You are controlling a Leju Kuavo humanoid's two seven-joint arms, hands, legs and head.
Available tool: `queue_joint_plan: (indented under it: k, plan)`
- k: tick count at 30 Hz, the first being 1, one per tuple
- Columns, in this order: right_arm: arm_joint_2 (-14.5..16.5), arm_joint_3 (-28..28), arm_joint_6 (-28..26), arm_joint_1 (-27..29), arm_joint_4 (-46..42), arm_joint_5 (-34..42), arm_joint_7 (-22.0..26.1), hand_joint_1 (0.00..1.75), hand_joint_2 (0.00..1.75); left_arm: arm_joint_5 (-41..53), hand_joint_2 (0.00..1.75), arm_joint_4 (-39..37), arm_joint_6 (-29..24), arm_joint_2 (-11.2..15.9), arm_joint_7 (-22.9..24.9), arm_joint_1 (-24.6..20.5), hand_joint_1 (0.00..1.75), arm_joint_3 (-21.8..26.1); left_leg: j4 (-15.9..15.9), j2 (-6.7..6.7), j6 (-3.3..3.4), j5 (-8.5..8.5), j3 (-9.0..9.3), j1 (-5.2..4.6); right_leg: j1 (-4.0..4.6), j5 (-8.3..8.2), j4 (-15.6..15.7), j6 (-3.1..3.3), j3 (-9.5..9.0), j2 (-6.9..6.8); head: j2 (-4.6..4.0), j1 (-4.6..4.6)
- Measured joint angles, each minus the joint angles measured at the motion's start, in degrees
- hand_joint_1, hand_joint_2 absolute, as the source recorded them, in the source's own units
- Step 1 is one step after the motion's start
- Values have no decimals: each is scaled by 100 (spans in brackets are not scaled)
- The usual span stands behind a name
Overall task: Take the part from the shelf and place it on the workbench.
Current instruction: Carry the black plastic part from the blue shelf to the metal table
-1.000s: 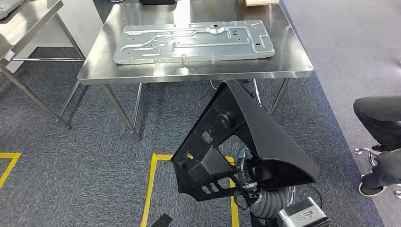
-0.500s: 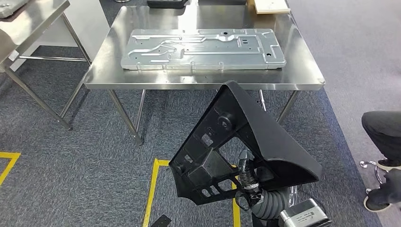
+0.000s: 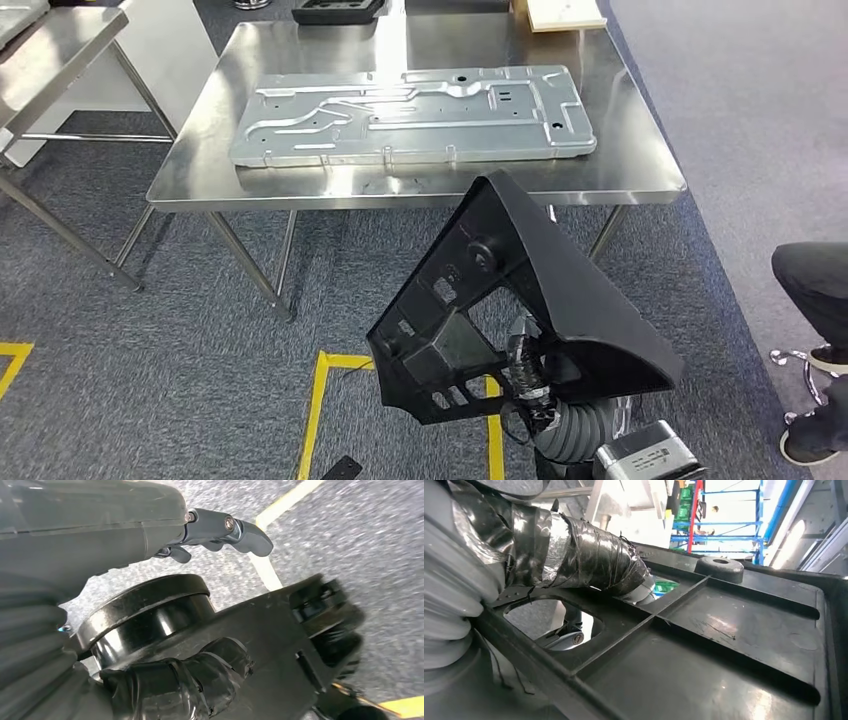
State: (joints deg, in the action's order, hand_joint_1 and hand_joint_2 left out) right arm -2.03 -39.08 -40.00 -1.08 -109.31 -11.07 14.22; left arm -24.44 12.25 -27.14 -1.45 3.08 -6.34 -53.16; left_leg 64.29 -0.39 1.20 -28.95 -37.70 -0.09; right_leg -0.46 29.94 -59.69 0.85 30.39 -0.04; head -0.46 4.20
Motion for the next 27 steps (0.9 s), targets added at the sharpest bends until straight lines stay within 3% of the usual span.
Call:
queue_joint_plan:
  k: [2, 4, 6, 8, 10, 12, 13, 15, 16, 17, 20, 22, 25, 27]
  plan:
    - [14, 0, 1, -25, 28, 22, 34, 141, 175, -30, 175, 0, -5, 19, -33, 23, 0, 0, -386, 6, 74, 310, 76, -68, -11, 75, 35, -52, -88, 9, -1, -24]
    - [27, 0, 1, -61, 67, 43, 66, 141, 175, -68, 175, 1, -7, 50, -65, 48, 0, 0, -502, -4, 121, 326, 159, -116, -36, 67, 13, -122, -160, 17, -1, -31]
    - [28, 0, 1, -116, 104, 53, 77, 141, 175, -92, 175, 1, 5, 80, -79, 52, 0, 0, -602, -17, 170, 332, 332, -106, -54, 35, -223, -173, -119, 15, -1, -36]
    - [29, 0, 1, -169, 139, 59, 80, 141, 175, -96, 175, -1, 19, 104, -85, 40, 0, 0, -654, -22, 234, 283, 485, -87, -60, 139, -769, -207, 195, 15, -1, -45]
    - [28, 0, 1, -187, 178, 63, 81, 141, 175, -95, 175, -1, 26, 122, -87, 45, 0, 0, -657, -30, 271, 208, 559, -85, -59, 415, -1370, -241, 653, 15, 0, -53]
    - [28, 0, 1, -187, 218, 64, 80, 141, 175, -94, 175, -1, 37, 123, -87, 67, 0, 0, -654, -54, 264, 121, 650, -75, -69, 527, -1506, -272, 938, 15, 0, -53]
    - [28, 0, 1, -188, 233, 64, 80, 141, 175, -94, 175, -1, 39, 123, -87, 75, 0, 0, -649, -68, 248, 68, 715, -64, -73, 393, -1308, -286, 953, 14, 0, -54]
    - [28, 0, 1, -189, 259, 64, 81, 141, 175, -95, 175, -1, 40, 124, -87, 81, 0, 0, -625, -89, 197, -61, 850, -44, -82, -172, -613, -303, 829, 14, 1, -60]
    - [28, 0, 1, -192, 273, 65, 81, 141, 175, -97, 175, -1, 34, 125, -87, 78, 0, 0, -603, -99, 164, -127, 897, -43, -78, -346, -331, -285, 769, 13, 1, -64]
    - [28, 0, 1, -191, 286, 65, 81, 141, 175, -102, 175, -1, 27, 126, -87, 72, 0, 0, -588, -103, 124, -190, 911, -46, -71, -464, -167, -256, 725, 11, 1, -65]
    - [35, 0, 1, -193, 309, 54, 83, 141, 175, -121, 175, -1, 1, 131, -87, 63, 0, 0, -524, -94, 14, -269, 956, -55, -64, -467, -92, -122, 635, 21, 0, -56]
    - [56, 0, 2, -205, 315, 42, 86, 141, 175, -122, 175, -1, -4, 136, -89, 54, 0, 0, -277, -70, -42, -308, 867, -42, -79, -437, -49, -52, 528, 18, 1, -46]
    - [80, 0, 3, -216, 333, 19, 88, 141, 175, -108, 175, -1, 12, 138, -85, 40, 0, -1, 607, -41, -132, -586, 252, 2, -74, -350, 10, -6, 375, 5, 1, -28]
    - [90, 0, 3, -211, 358, -1, 92, 141, 175, -85, 175, -1, 22, 137, -69, 50, 0, -13, 840, -33, -157, -747, -88, 26, -67, -258, 20, -5, 268, 13, 1, -27]
